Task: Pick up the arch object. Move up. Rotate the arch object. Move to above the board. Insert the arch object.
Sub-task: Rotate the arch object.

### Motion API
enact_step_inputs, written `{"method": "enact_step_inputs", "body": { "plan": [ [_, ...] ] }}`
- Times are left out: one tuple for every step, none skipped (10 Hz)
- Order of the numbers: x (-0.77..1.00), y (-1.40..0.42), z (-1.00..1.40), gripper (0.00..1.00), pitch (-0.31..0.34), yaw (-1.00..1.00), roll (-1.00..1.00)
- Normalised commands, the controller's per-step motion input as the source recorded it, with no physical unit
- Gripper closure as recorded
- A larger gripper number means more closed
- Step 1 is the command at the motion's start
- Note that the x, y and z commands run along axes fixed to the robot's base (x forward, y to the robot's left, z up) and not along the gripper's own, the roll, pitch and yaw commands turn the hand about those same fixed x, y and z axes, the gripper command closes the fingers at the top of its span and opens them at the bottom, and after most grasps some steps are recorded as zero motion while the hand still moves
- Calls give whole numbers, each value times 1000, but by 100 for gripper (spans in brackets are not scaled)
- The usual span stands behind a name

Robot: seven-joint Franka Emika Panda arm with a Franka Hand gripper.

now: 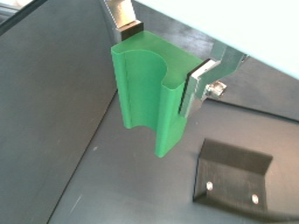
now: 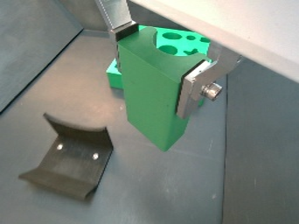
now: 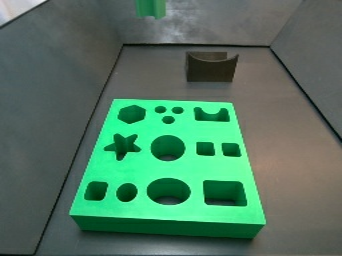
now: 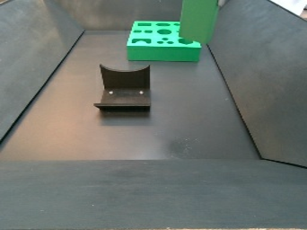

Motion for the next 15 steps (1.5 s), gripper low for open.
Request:
{"method": "enact_step_inputs", "body": {
  "plan": [
    [0, 0, 0, 100, 80, -1000, 32],
    [-3, 34, -9, 100, 80, -1000, 23],
    [11, 32, -3, 100, 82, -1000, 14],
    [19, 26, 4, 100, 89, -1000, 16],
    [24, 24, 9, 100, 97, -1000, 19],
    [27, 22, 13, 100, 108, -1000, 22],
    [31, 21, 16, 100, 122, -1000, 26],
    [33, 20, 18, 100, 141, -1000, 31],
    [37, 19, 19, 100, 166, -1000, 37],
    [44, 15, 11, 100, 161, -779, 28],
    [48, 13, 7, 100, 142, -522, 25],
    [50, 10, 10, 100, 129, -325, 14],
    [44, -71, 0, 100, 22, -1000, 2],
    [42, -64, -5, 100, 20, -1000, 0],
    [38, -29, -4, 100, 21, -1000, 0]
  ]
}}
